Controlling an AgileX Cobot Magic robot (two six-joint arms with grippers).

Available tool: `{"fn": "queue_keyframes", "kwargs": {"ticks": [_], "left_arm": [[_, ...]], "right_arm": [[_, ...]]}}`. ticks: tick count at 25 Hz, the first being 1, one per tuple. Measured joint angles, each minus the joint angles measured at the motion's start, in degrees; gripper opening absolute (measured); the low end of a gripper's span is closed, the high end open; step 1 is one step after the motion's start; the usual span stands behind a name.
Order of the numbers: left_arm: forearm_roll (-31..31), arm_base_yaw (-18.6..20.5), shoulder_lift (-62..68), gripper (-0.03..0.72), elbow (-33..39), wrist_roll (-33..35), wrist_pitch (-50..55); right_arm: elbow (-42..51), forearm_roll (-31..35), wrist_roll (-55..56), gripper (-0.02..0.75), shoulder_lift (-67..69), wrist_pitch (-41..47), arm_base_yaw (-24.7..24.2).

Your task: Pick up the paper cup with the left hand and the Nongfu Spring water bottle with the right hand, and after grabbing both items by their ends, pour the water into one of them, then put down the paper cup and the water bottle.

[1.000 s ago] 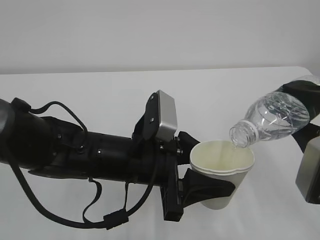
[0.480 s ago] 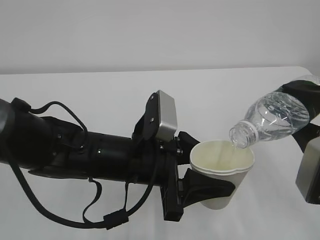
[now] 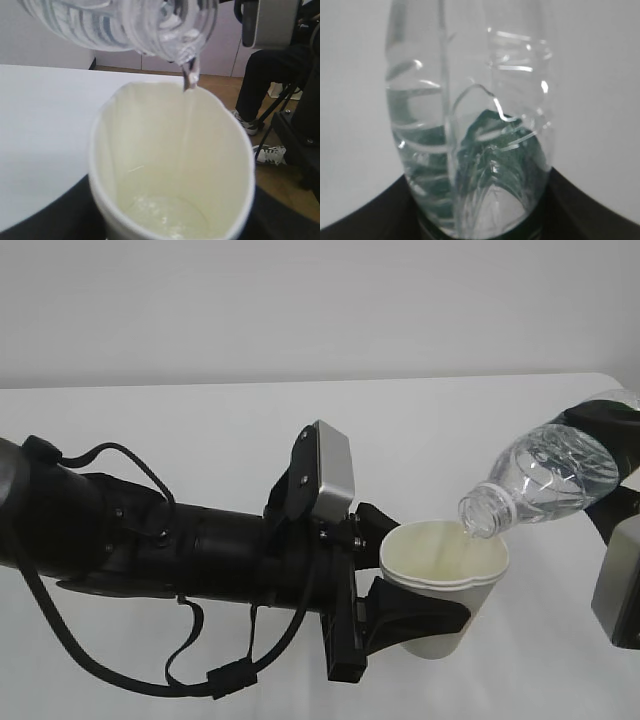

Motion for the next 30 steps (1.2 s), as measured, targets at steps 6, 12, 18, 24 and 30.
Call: {"fn": "queue_keyframes", "kwargs": {"ticks": [6,12,18,24,30], "left_arm": [[0.08,0.00,0.00,0.428,0.00,0.00,0.00],[-0.02,0.00,0.00,0.428,0.00,0.00,0.09],[-0.02,0.00,0.00,0.428,0.00,0.00,0.74],[-0.02,0.00,0.00,0.428,0.00,0.00,0.87],[-0.02,0.00,0.00,0.428,0.00,0.00,0.87]], "right_arm": [[0.00,0.00,-0.02,0.424,0.00,0.00,0.00],[0.00,0.00,-0.12,0.424,0.00,-0.13,0.00],[0.00,0.00,-0.12,0.424,0.00,-0.39,0.00],[0.00,0.00,-0.12,0.424,0.00,-0.43,0.00],[0.00,0.00,-0.12,0.424,0.00,-0.43,0.00]]}}
